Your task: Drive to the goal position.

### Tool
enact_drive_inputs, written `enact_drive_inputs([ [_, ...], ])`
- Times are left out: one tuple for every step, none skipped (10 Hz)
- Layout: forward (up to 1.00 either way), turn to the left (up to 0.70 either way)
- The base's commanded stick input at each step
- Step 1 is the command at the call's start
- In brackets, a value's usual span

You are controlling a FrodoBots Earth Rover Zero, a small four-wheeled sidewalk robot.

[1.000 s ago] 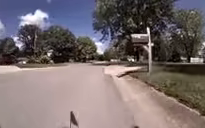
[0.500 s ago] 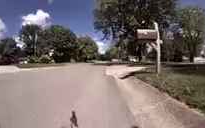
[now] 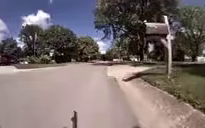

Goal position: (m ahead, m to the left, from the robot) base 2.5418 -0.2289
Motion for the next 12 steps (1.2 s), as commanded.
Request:
enact_drive_inputs([
  [0.85, 0.00],
  [0.85, 0.00],
  [0.85, 0.00],
  [0.85, 0.00],
  [0.85, 0.00],
  [0.85, 0.00],
  [0.85, 0.00],
  [0.85, 0.00],
  [0.85, 0.00],
  [0.85, 0.00],
  [0.85, 0.00],
  [0.85, 0.00],
])
